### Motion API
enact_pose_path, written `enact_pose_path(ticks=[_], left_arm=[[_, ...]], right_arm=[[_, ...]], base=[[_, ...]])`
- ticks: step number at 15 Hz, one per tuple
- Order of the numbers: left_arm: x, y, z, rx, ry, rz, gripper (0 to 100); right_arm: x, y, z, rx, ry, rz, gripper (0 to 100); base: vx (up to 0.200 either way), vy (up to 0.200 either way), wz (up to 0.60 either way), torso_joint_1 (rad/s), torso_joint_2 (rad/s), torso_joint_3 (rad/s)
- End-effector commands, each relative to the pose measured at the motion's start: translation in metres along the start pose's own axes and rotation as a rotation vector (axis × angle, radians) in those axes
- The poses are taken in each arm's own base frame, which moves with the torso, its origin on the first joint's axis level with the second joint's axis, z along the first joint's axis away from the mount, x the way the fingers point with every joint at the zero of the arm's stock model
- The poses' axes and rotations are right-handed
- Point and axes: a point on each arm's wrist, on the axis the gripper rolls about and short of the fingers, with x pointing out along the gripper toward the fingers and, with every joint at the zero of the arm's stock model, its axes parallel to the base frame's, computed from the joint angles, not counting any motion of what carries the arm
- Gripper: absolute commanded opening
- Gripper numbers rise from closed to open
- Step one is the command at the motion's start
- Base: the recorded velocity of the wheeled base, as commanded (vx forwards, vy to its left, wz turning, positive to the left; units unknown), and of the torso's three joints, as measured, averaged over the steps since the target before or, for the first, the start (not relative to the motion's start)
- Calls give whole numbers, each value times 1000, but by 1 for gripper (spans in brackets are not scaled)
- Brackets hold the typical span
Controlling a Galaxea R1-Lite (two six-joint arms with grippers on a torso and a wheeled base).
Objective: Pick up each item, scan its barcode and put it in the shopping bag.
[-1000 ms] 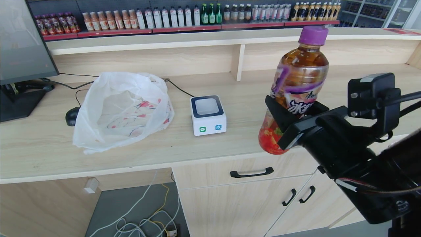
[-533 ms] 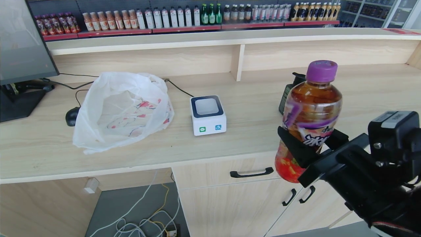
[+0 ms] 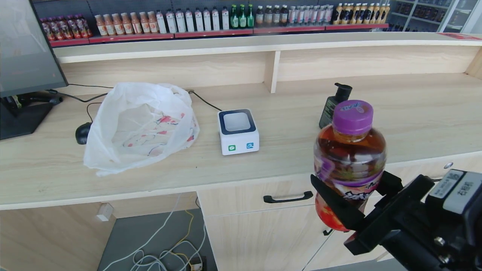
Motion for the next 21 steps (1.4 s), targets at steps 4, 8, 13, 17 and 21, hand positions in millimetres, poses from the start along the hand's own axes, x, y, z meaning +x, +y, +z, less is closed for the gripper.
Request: enact_pose_path(ticks=[4, 8, 13, 17, 21], left_arm=[[0, 0, 0, 0, 0, 1, 100], [0, 0, 0, 0, 0, 1, 100], [0, 0, 0, 0, 0, 1, 100], [0, 0, 0, 0, 0, 1, 100], [0, 0, 0, 0, 0, 1, 100]], right_arm=[[-16, 19, -12, -83, 52, 120, 0], [-22, 32, -7, -214, 11, 198, 0], [-29, 54, -2, -388, -49, 305, 0], [-32, 49, 4, -528, -109, 294, 0], [-31, 46, 13, -666, -247, 324, 0]], base=[[0, 0, 0, 0, 0, 0], [0, 0, 0, 0, 0, 0], [0, 0, 0, 0, 0, 0], [0, 0, 0, 0, 0, 0], [0, 0, 0, 0, 0, 0]])
